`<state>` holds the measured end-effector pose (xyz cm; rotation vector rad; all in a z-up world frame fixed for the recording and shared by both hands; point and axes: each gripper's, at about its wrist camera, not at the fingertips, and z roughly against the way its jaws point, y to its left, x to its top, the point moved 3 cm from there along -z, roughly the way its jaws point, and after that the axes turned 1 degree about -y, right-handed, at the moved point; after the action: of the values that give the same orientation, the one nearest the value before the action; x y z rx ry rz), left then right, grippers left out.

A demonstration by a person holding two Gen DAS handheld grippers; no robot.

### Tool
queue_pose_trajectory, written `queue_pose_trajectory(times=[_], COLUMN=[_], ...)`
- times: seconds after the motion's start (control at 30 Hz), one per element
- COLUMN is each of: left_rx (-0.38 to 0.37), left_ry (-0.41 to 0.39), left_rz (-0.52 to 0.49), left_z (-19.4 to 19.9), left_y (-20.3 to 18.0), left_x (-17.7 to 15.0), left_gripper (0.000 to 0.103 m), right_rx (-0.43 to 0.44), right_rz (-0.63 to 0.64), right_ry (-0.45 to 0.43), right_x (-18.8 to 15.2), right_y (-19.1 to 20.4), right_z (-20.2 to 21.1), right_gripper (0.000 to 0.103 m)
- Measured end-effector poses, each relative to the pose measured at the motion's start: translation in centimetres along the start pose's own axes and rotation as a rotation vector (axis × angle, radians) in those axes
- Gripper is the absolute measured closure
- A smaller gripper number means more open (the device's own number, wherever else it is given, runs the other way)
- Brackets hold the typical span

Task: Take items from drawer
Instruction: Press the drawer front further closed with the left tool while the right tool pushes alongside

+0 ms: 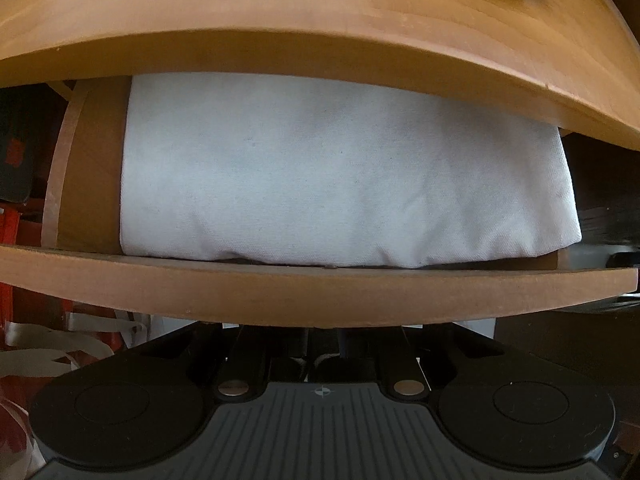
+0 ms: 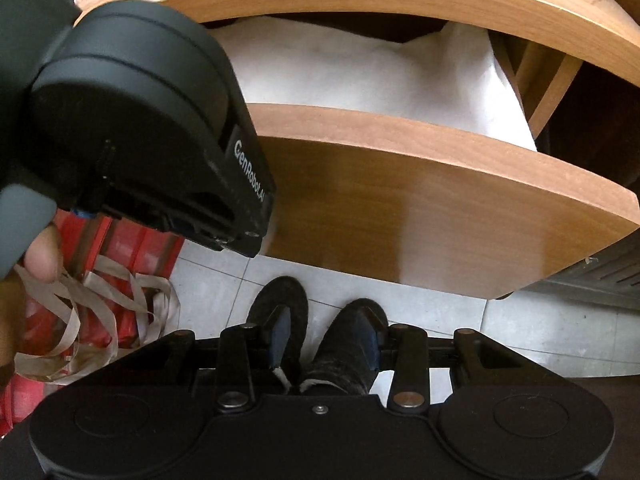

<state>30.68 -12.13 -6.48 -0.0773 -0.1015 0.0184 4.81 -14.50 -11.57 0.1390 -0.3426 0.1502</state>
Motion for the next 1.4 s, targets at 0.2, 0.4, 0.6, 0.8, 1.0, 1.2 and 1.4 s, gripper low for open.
queue_pose_trajectory(times=[0.2, 0.4, 0.6, 0.8, 1.0, 1.2, 1.4], left_rx=[-0.001, 0.005, 0.014, 0.013, 0.014, 0.018, 0.018], left_ry=[0.007, 0.002, -0.014, -0.018, -0.023, -0.03, -0.033], left_rz=[0.004, 0.006, 0.001, 0.008, 0.013, 0.016, 0.02], left_z=[-0.1, 0.3, 0.5, 0.6, 0.9, 1.1, 1.3], left_y=[0.1, 0.1, 0.0, 0.3, 0.5, 0.5, 0.7], left_x=[-0.4, -0.3, -0.6, -1.0, -1.5, -2.2, -2.9], left_gripper=[0.089, 0.089, 0.089, 0.089, 0.089, 0.089, 0.089], right_rx=[-0.005, -0.002, 0.003, 0.006, 0.009, 0.011, 0.014], right_rz=[-0.017, -0.023, -0.027, -0.03, -0.033, -0.032, -0.033], right_ry=[-0.006, -0.008, -0.008, -0.009, -0.009, -0.007, -0.004], right_x=[0.0, 0.4, 0.9, 1.2, 1.5, 1.6, 1.9], right_y=[-0.7, -0.7, -0.6, -0.8, -1.1, -0.5, 0.2], right_z=[0.2, 0.5, 0.9, 1.5, 2.2, 1.6, 0.6], right_gripper=[0.066, 0.066, 0.066, 0.066, 0.066, 0.066, 0.066])
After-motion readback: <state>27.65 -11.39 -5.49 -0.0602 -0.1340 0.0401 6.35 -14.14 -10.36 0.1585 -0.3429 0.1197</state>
